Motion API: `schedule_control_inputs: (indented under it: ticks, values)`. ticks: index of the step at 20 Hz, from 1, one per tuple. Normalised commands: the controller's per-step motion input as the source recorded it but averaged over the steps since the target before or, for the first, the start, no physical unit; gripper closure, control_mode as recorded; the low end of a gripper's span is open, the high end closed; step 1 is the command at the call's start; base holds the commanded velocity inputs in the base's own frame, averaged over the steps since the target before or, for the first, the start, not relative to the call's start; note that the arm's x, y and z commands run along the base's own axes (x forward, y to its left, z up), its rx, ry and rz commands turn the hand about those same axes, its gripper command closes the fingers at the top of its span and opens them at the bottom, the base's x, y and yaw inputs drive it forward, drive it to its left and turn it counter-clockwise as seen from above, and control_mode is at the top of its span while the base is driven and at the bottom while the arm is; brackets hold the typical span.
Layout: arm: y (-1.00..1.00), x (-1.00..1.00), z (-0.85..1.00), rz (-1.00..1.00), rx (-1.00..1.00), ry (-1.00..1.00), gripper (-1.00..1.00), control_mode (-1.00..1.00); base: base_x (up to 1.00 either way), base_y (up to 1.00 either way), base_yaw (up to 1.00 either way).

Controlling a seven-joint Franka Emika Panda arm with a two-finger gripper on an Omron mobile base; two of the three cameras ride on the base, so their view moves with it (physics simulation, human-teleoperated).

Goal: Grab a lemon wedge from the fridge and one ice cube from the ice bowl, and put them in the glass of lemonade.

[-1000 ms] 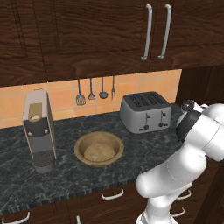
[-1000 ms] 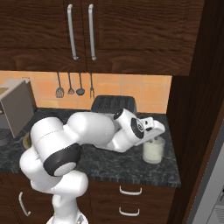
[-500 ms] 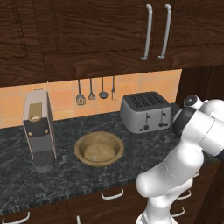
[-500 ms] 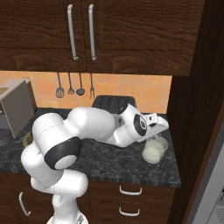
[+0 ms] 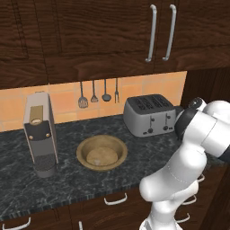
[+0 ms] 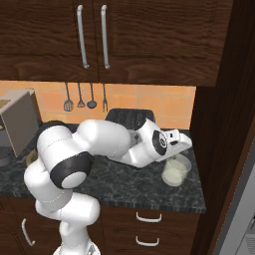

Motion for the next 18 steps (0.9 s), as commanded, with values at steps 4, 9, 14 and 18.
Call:
schedule_control_inputs:
  ticks: [4,9,14,18]
  values:
    - [0.10,-0.56,-0.36,-0.03,-0.01,-0.03,-1.00,-1.00,0.00,0.00,0.00]
    - [0.17,-0.46,-0.39,-0.10,0.01,-0.01,-1.00,-1.00,0.00,0.00,0.00]
    - [0.17,-0.05,-0.29,-0.13,0.11,0.00,-1.00,-1.00,0.00,0.00,0.00]
    - [0.11,0.06,-0.12,-0.11,0.17,0.00,-1.00,-1.00,0.00,0.00,0.00]
